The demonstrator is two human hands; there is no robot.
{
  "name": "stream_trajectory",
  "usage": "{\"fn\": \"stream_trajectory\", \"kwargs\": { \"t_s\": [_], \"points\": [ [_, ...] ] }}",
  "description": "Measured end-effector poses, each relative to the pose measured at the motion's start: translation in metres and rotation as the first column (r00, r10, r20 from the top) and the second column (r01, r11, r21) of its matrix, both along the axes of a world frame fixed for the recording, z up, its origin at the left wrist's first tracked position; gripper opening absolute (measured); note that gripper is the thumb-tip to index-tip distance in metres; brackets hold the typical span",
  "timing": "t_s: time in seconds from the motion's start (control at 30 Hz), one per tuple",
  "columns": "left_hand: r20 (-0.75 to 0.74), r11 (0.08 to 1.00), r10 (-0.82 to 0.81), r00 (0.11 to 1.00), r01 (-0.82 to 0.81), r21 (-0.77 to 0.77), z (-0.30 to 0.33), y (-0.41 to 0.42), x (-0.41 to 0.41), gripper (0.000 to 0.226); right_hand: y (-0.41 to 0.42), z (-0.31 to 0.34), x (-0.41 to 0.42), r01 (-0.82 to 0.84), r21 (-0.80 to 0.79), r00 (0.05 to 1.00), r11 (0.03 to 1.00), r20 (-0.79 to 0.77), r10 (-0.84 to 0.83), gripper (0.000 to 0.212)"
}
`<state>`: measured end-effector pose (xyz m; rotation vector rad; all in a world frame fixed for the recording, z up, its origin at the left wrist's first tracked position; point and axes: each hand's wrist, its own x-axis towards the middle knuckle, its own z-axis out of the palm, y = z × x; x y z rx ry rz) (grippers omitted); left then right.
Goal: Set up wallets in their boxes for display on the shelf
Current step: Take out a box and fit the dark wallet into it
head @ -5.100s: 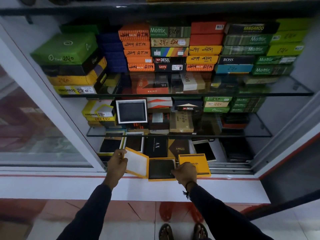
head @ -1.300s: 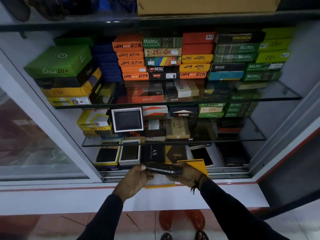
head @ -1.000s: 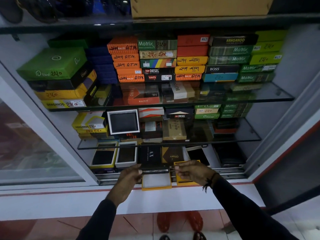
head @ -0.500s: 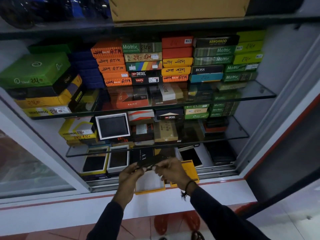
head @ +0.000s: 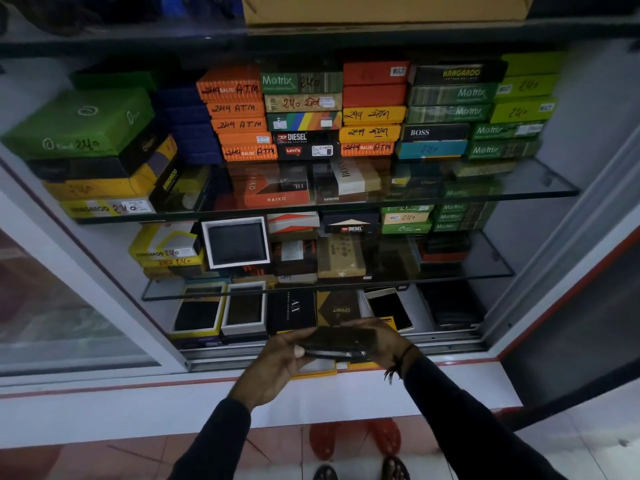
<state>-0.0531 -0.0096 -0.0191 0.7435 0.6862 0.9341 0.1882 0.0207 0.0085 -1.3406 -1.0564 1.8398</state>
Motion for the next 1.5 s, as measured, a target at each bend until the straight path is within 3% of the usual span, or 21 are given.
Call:
{"fn": "stream_trajectory", "kwargs": {
  "t_s": [0.17, 0.23, 0.3, 0.37, 0.43, 0.53, 0.63, 0.73, 0.83, 0.9, 0.97, 1.03, 1.1, 1.17, 1.23, 1.3, 1.4, 1.5],
  "points": [
    [-0.073, 0.997, -0.031, 0.997, 0.036, 0.066, 0.009, -0.008, 0.001, 0.063, -0.010, -0.012, -0.017, 0.151, -0.227, 0.973, 0.962, -0.136, -0.185, 0.031],
    [-0.140, 0.998, 0.063, 0.988, -0.058, 0.037, 0.009, -0.007, -0.007, 0.057, -0.002, -0.006, -0.023, 0.192, -0.236, 0.956, 0.952, -0.175, -0.236, 0.027],
    [-0.216, 0.983, 0.184, 0.959, -0.185, 0.015, 0.006, -0.004, -0.017, 0.046, 0.003, 0.001, -0.023, 0.165, -0.304, 0.955, 0.938, -0.191, -0.229, 0.036],
    [-0.269, 0.974, 0.220, 0.938, -0.224, 0.013, 0.006, -0.002, -0.022, 0.039, 0.005, 0.000, -0.019, 0.100, -0.353, 0.973, 0.930, -0.162, -0.166, 0.050],
    [-0.283, 0.972, 0.223, 0.933, -0.234, -0.006, 0.005, -0.001, -0.015, 0.033, -0.001, 0.000, -0.022, 0.064, -0.335, 0.987, 0.940, -0.117, -0.109, 0.044],
    [-0.292, 0.940, 0.285, 0.913, -0.326, -0.102, -0.002, 0.001, 0.005, 0.033, -0.005, -0.001, -0.038, 0.181, -0.322, 0.974, 0.929, -0.073, -0.215, 0.034],
    [-0.319, 0.923, 0.275, 0.907, -0.342, -0.175, -0.003, 0.006, 0.010, 0.034, 0.001, 0.000, -0.047, 0.259, -0.331, 0.962, 0.907, 0.007, -0.272, 0.040],
    [-0.332, 0.920, 0.289, 0.898, -0.357, -0.165, 0.002, 0.009, 0.005, 0.010, 0.009, 0.002, -0.043, 0.269, -0.274, 0.958, 0.924, -0.024, -0.286, 0.044],
    [-0.446, 0.885, 0.350, 0.824, -0.446, -0.130, 0.008, 0.011, 0.002, 0.009, 0.009, 0.007, -0.033, 0.212, -0.218, 0.965, 0.953, -0.106, -0.239, 0.042],
    [-0.447, 0.876, 0.368, 0.816, -0.465, -0.128, 0.009, 0.009, 0.000, 0.009, 0.007, 0.009, -0.026, 0.115, -0.142, 0.985, 0.983, -0.114, -0.132, 0.042],
    [-0.424, 0.907, 0.330, 0.843, -0.408, -0.105, 0.009, 0.002, -0.005, 0.009, 0.001, 0.008, -0.020, 0.051, -0.032, 0.997, 0.998, -0.059, -0.053, 0.040],
    [-0.498, 0.952, 0.279, 0.821, -0.305, 0.031, 0.008, -0.005, -0.010, 0.025, -0.005, 0.005, -0.016, 0.061, 0.207, 0.993, 0.976, 0.084, -0.080, 0.034],
    [-0.633, 0.933, 0.358, 0.686, -0.234, 0.273, 0.010, -0.010, -0.012, 0.039, -0.013, 0.005, -0.015, -0.027, 0.533, 0.942, 0.846, 0.297, -0.157, 0.032],
    [-0.671, 0.810, 0.546, 0.502, -0.110, 0.576, 0.010, -0.012, -0.011, 0.040, -0.020, 0.003, -0.015, -0.346, 0.740, 0.741, 0.578, 0.593, -0.315, 0.030],
    [-0.616, 0.623, 0.717, 0.327, 0.097, 0.776, 0.009, -0.014, -0.010, 0.038, -0.027, 0.001, -0.017, -0.583, 0.733, 0.557, 0.351, 0.675, -0.484, 0.025],
    [-0.555, 0.500, 0.799, 0.230, 0.258, 0.827, 0.006, -0.015, -0.010, 0.039, -0.030, -0.001, -0.018, -0.622, 0.730, 0.525, 0.283, 0.657, -0.541, 0.024],
    [-0.581, 0.496, 0.781, 0.227, 0.339, 0.799, -0.001, -0.016, -0.012, 0.041, -0.030, -0.004, -0.017, -0.584, 0.744, 0.547, 0.324, 0.656, -0.521, 0.025],
    [-0.708, 0.670, 0.627, 0.324, 0.238, 0.703, -0.005, -0.014, -0.018, 0.036, -0.024, -0.003, -0.013, -0.380, 0.746, 0.680, 0.547, 0.626, -0.382, 0.030]
  ]
}}
